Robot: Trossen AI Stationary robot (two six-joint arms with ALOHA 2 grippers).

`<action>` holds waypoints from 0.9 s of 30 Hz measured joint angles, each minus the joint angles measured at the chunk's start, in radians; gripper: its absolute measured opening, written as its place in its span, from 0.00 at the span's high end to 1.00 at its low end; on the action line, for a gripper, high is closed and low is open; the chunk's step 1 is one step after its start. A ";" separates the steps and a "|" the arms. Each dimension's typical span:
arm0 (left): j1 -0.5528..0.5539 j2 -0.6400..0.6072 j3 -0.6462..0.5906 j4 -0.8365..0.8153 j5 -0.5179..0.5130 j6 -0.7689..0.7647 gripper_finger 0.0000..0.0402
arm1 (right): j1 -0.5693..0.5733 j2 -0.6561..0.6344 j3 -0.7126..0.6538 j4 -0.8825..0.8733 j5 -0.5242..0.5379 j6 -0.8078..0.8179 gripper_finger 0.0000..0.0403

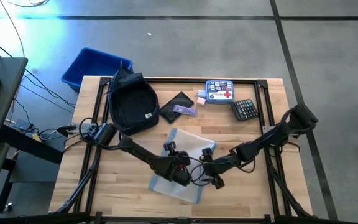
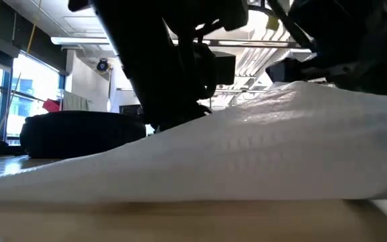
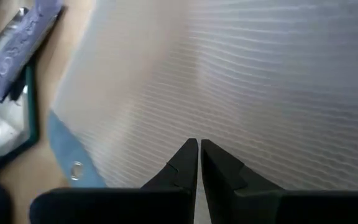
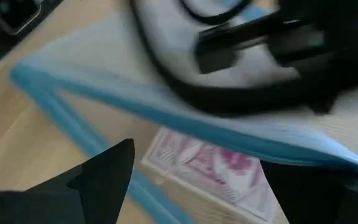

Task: Unpack backpack
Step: Remove the white playing cards box from the transparent zipper bag

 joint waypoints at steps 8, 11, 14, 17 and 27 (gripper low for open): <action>-0.005 0.000 0.000 -0.036 -0.005 -0.029 1.00 | -0.045 0.064 0.005 -0.035 -0.048 0.102 0.19; -0.005 0.000 0.001 -0.061 -0.004 -0.050 1.00 | -0.040 0.041 0.006 -0.108 -0.114 0.150 0.19; -0.005 0.000 0.002 -0.111 -0.006 -0.090 1.00 | -0.006 -0.005 0.003 -0.182 -0.147 0.178 0.19; -0.003 0.000 0.002 -0.163 -0.006 -0.147 1.00 | 0.035 -0.043 -0.002 -0.202 -0.135 0.122 0.19; -0.002 0.000 0.002 -0.166 -0.011 -0.160 1.00 | 0.032 -0.059 -0.001 -0.174 -0.037 -0.112 0.19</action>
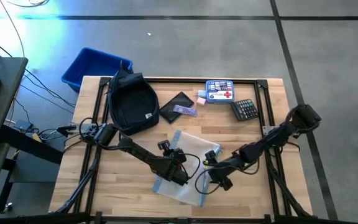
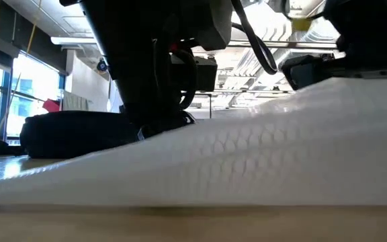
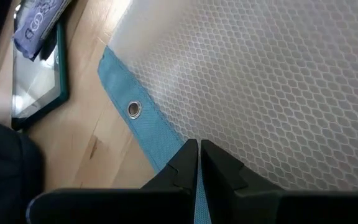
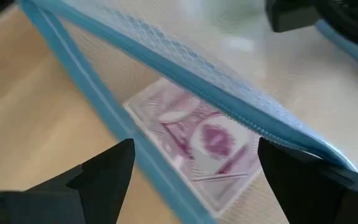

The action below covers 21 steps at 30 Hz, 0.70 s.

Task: Unpack backpack
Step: Remove the white playing cards box from the transparent zipper bag

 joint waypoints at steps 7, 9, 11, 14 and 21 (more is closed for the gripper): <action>0.000 0.000 0.000 0.003 -0.013 0.001 1.00 | -0.081 0.054 0.000 0.111 -0.207 -0.138 0.19; 0.000 0.000 -0.001 0.003 -0.013 0.005 1.00 | -0.094 0.080 0.000 0.140 -0.237 -0.179 0.19; 0.000 0.000 -0.001 0.004 -0.013 0.013 1.00 | -0.106 0.100 0.000 0.154 -0.255 -0.220 0.19; 0.000 0.000 -0.002 0.006 -0.013 0.017 1.00 | -0.126 0.120 0.001 0.159 -0.268 -0.267 0.19; 0.000 -0.001 -0.002 0.013 -0.012 0.018 1.00 | -0.160 0.160 0.002 0.229 -0.269 -0.332 0.19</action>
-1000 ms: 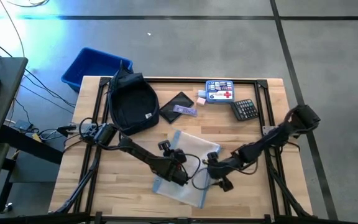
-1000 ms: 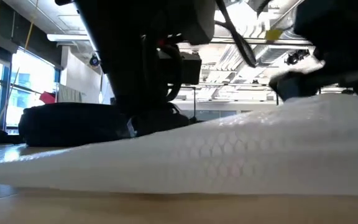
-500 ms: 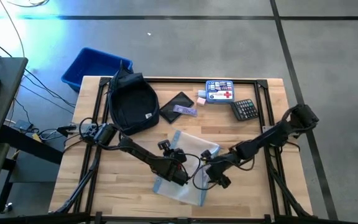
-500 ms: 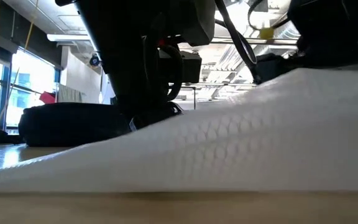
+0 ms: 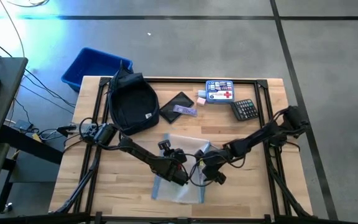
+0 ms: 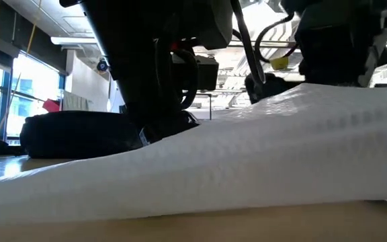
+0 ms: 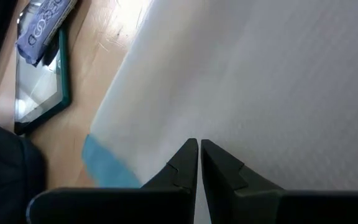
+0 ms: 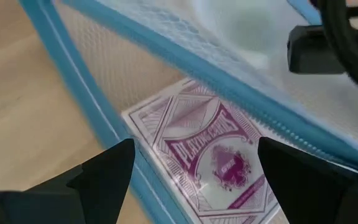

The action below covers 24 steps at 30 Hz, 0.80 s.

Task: Unpack backpack
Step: Remove the white playing cards box from the transparent zipper bag

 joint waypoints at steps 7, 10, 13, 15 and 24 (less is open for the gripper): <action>-0.001 -0.001 0.000 0.000 0.000 0.000 1.00 | 0.002 0.005 0.007 -0.091 -0.029 0.093 0.19; 0.000 -0.001 0.000 -0.001 0.000 0.000 1.00 | 0.030 -0.001 0.007 -0.106 -0.054 0.152 0.19; 0.000 -0.001 0.000 -0.001 -0.002 0.002 1.00 | 0.064 -0.001 0.028 -0.122 -0.070 0.138 0.19; 0.000 -0.001 0.000 -0.001 -0.003 0.003 1.00 | 0.081 0.002 0.047 -0.131 -0.058 0.099 0.19; 0.004 0.040 0.000 0.029 -0.021 0.030 1.00 | 0.074 0.040 0.138 -0.105 0.028 -0.010 0.19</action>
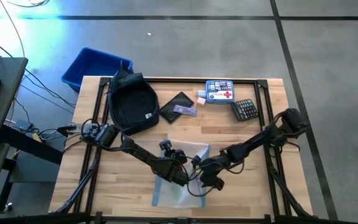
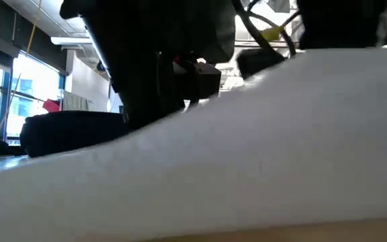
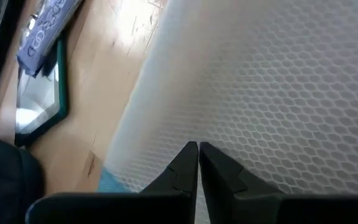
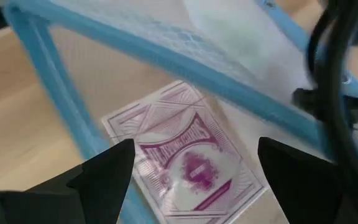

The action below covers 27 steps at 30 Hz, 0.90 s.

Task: Unpack backpack
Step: Remove the white playing cards box from the transparent zipper bag

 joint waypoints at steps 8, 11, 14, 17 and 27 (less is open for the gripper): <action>0.001 0.012 0.002 0.015 0.003 0.014 1.00 | -0.044 0.180 0.148 -0.015 -0.158 -0.030 0.19; 0.001 0.013 0.002 0.013 0.005 0.016 1.00 | -0.055 0.216 0.207 -0.104 -0.191 -0.021 0.19; 0.001 0.013 0.002 0.011 0.007 0.020 1.00 | -0.056 0.227 0.224 -0.135 -0.193 0.002 0.19; 0.001 0.014 0.002 0.007 0.010 0.022 1.00 | -0.053 0.227 0.222 -0.142 -0.184 0.006 0.20; -0.004 0.016 0.002 -0.018 0.022 0.023 1.00 | -0.032 0.199 0.222 -0.207 -0.093 0.119 0.42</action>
